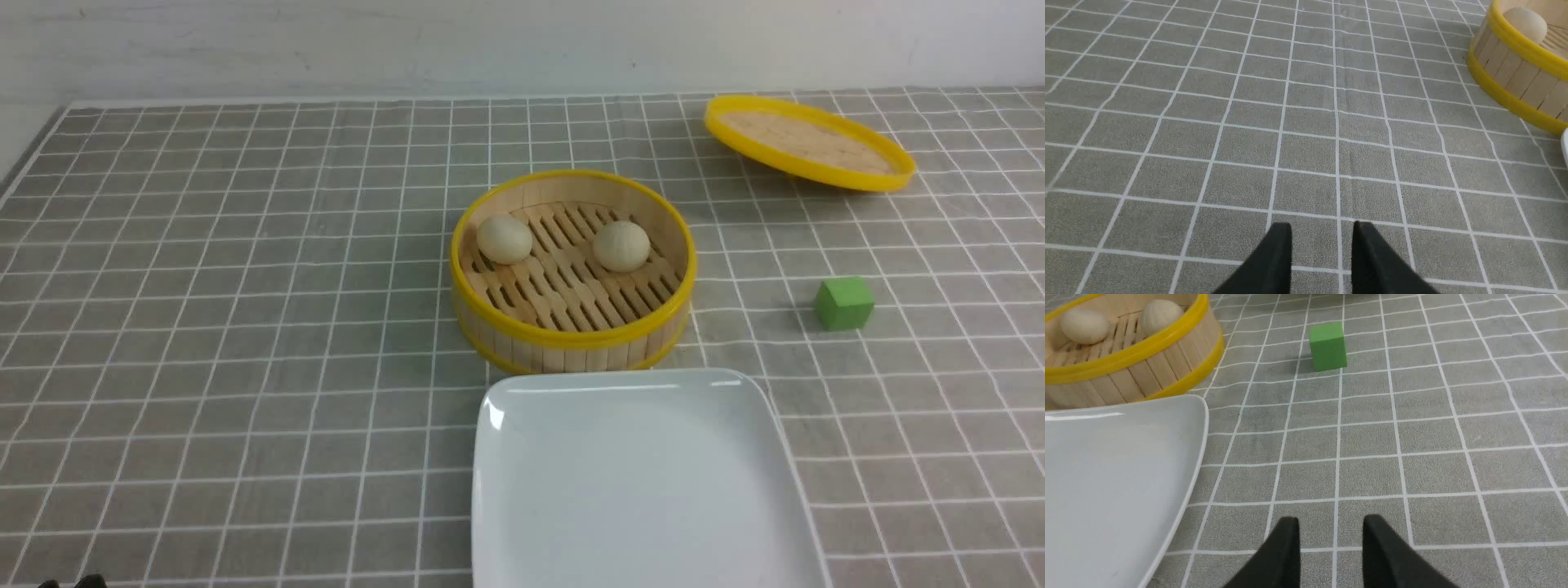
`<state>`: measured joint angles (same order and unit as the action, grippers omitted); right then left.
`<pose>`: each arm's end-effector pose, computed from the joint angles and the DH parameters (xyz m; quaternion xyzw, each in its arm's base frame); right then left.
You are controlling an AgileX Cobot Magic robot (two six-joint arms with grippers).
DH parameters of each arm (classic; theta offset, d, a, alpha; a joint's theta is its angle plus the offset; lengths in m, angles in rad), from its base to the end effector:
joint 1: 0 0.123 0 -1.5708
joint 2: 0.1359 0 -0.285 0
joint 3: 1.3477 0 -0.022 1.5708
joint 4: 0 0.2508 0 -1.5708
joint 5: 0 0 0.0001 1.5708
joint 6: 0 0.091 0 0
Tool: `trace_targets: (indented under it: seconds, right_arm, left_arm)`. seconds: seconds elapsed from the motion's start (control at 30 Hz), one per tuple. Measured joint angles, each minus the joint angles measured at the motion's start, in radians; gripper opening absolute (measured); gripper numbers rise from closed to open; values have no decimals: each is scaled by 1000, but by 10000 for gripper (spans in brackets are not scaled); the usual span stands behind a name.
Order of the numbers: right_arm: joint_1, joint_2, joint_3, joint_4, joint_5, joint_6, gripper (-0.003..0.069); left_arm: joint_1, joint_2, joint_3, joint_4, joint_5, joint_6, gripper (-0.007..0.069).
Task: Put the steamed buns into the plate on the grey tablecloth.
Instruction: 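Reach toward a bun in the bamboo steamer with the right gripper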
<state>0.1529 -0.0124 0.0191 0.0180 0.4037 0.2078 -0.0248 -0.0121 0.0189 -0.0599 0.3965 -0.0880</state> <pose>0.0509 0.0085 0.1712 0.0269 0.8112 0.1123 0.5732 0.0518 -0.0034 0.1719 -0.0411 0.8083 -0.0586 0.5844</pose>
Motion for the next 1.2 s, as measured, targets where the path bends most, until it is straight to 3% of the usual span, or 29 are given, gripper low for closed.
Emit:
trace_targets:
  seconds: [0.87,1.2]
  right_arm:
    - [0,0,0,-1,0,0,240]
    - [0,0,0,-91,-1,0,240]
  left_arm:
    - [0,0,0,3,0,0,241]
    - [0,0,0,4,0,0,241]
